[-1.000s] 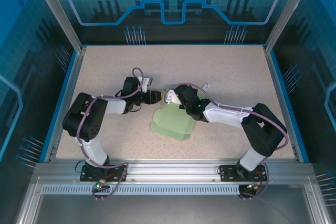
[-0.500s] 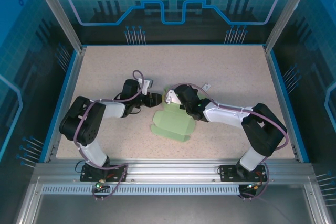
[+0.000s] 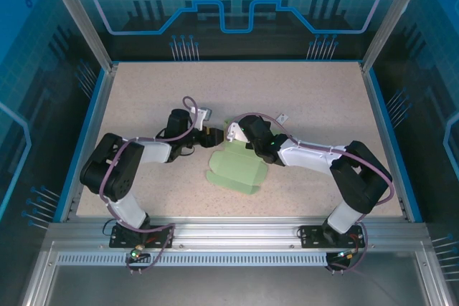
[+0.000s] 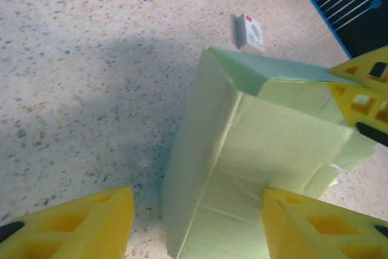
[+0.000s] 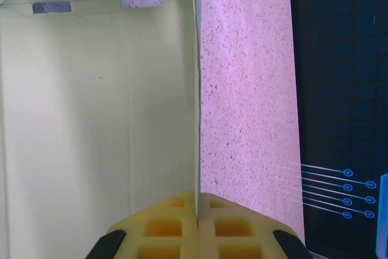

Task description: Fold the paper box

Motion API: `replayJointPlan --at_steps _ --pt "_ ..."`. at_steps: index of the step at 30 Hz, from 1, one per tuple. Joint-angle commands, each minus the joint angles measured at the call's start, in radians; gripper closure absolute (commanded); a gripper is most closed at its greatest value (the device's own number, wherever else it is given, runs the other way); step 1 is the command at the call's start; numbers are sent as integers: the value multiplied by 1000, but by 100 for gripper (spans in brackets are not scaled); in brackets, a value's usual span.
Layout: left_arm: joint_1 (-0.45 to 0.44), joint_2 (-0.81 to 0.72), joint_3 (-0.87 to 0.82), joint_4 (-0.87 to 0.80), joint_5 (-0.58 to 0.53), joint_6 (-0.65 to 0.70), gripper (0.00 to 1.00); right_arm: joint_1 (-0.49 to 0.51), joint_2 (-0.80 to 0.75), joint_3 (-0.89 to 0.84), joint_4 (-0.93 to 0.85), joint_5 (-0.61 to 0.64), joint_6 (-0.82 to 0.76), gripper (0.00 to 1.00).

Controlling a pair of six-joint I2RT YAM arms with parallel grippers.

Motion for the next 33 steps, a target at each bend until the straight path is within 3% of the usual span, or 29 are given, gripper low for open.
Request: replayJointPlan --at_steps 1,11,23,33 --pt "-12 19 -8 58 51 14 41 -13 -19 29 -27 -24 13 98" --pt "-17 67 34 30 32 47 41 -24 -45 27 -30 -72 35 98" --pt "-17 70 33 90 124 13 41 -33 -41 36 -53 -85 36 98" --pt "-17 76 50 54 134 69 42 -38 -71 10 16 -117 3 98"
